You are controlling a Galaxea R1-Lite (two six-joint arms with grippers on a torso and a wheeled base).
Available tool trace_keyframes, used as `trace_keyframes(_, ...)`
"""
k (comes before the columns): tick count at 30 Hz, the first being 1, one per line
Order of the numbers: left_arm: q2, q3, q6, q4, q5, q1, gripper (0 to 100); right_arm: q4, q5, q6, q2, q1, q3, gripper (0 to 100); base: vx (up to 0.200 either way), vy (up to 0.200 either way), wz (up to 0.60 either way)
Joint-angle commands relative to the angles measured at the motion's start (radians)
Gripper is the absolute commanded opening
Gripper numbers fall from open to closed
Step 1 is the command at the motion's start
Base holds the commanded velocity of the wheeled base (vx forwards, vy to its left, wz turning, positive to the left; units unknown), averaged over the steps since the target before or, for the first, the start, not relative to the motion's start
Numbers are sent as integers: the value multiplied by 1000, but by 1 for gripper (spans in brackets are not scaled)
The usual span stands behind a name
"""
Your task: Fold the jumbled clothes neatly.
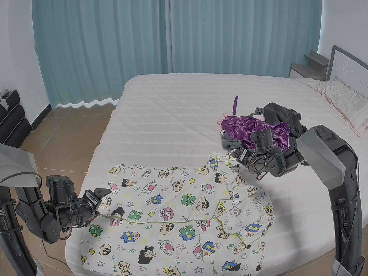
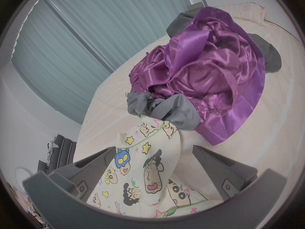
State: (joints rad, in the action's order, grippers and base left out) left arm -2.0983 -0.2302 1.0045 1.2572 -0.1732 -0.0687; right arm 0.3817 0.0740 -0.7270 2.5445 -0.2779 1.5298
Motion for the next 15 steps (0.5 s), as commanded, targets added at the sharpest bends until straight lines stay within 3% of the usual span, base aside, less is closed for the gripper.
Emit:
trace_keyframes(1, 1, 0, 0, 1, 0, 0, 100, 2, 1, 0, 39, -1, 9, 100, 0, 0, 0)
trace_keyframes(10, -2, 0, 0, 1, 0, 0, 100, -46, 1, 5, 102, -21, 115, 100, 0, 0, 0)
trace_keyframes(11, -2, 0, 0, 1, -2, 0, 100, -72, 3, 5, 109, -29, 135, 0, 0, 0, 0)
trace_keyframes(15, -2, 0, 0, 1, 0, 1, 100, -95, 12, -3, 152, -37, 217, 0, 0, 0, 0)
